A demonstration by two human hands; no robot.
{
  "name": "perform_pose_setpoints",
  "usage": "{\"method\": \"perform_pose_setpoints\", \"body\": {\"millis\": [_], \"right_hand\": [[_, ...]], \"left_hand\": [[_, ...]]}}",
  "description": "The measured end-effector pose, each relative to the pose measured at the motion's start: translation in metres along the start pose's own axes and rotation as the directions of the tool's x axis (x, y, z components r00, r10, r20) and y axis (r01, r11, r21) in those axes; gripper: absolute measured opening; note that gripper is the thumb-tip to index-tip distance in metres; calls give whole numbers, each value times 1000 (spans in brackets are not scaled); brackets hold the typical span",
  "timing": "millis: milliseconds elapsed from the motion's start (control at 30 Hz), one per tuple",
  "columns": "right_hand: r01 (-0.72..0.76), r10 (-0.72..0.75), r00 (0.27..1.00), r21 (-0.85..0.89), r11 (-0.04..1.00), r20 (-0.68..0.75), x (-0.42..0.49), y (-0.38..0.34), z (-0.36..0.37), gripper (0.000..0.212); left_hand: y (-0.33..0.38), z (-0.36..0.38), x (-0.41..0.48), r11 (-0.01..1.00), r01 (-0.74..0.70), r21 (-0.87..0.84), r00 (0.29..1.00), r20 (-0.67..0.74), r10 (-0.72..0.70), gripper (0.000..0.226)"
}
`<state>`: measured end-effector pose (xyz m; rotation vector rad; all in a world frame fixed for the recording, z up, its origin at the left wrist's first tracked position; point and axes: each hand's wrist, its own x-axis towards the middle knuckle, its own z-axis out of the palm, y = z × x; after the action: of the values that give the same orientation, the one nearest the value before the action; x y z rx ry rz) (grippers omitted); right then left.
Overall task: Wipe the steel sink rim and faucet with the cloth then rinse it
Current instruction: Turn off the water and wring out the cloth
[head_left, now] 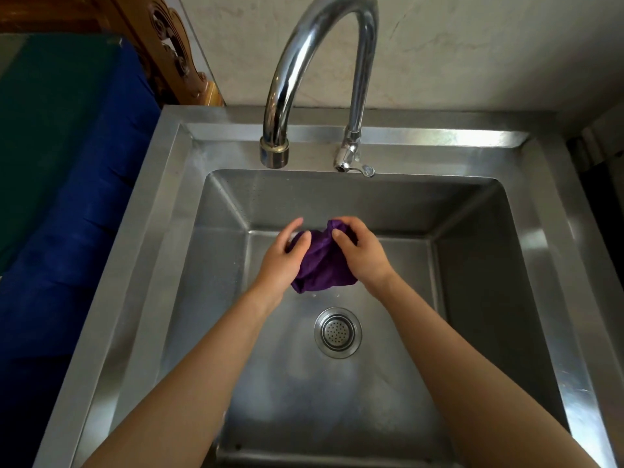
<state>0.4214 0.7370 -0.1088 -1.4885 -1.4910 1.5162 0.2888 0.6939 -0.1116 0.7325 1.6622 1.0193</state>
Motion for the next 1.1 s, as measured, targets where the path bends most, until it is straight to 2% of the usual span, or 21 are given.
{"method": "perform_pose_setpoints", "body": {"millis": [133, 200, 267, 333, 400, 467, 533, 600, 667, 733, 800, 1000, 1067, 1100], "right_hand": [[-52, 49, 998, -99, 994, -30, 4, -1, 1, 30], [-70, 69, 998, -149, 986, -8, 6, -3, 0, 33], [-71, 77, 997, -171, 983, 30, 8, -4, -2, 32], [-68, 80, 995, -169, 983, 67, 10, -7, -5, 24], [-28, 50, 993, -198, 980, 104, 12, -8, -10, 16], [47, -12, 988, -217, 975, 156, 12, -6, -19, 19], [118, -59, 950, -175, 977, 308, 7, -8, -32, 55], [247, -96, 870, -258, 934, 483, 2, -9, -39, 92], [456, -87, 795, -495, 740, 601, 0, -8, -38, 104], [576, -110, 779, -635, 515, 618, 2, -2, -28, 97], [604, -195, 789, -676, 423, 583, 6, 2, -23, 76], [586, -207, 807, -704, 401, 554, 11, 2, -25, 31], [592, -195, 801, -701, 398, 565, 11, 4, -25, 23], [579, -176, 805, -686, 441, 566, 11, 5, -24, 20]], "left_hand": [[-2, -9, -4, 931, -134, 340, 958, 285, 34, 28], [-3, -10, 0, 794, -220, 567, 914, 405, -35, 58], [-6, -8, 2, 651, -253, 715, 925, 376, -53, 77], [-6, -4, 2, 598, -276, 752, 949, 312, 46, 61], [-5, -2, 3, 599, -319, 734, 945, 293, 145, 35], [-2, -5, 4, 669, -276, 690, 953, 286, 99, 21], [2, -10, 4, 807, -97, 583, 969, 241, -57, 11], [8, -16, 2, 909, 64, 412, 948, 260, -184, 13], [13, -17, -1, 930, 101, 355, 917, 329, -225, 15], [20, -14, -5, 922, 70, 380, 888, 398, -231, 16], [26, -9, -7, 909, 45, 415, 854, 456, -251, 20], [29, -6, -6, 821, -42, 569, 795, 517, -318, 33], [28, -7, -5, 749, -135, 648, 807, 511, -296, 35], [27, -7, -3, 708, -174, 684, 824, 495, -276, 36]]}}
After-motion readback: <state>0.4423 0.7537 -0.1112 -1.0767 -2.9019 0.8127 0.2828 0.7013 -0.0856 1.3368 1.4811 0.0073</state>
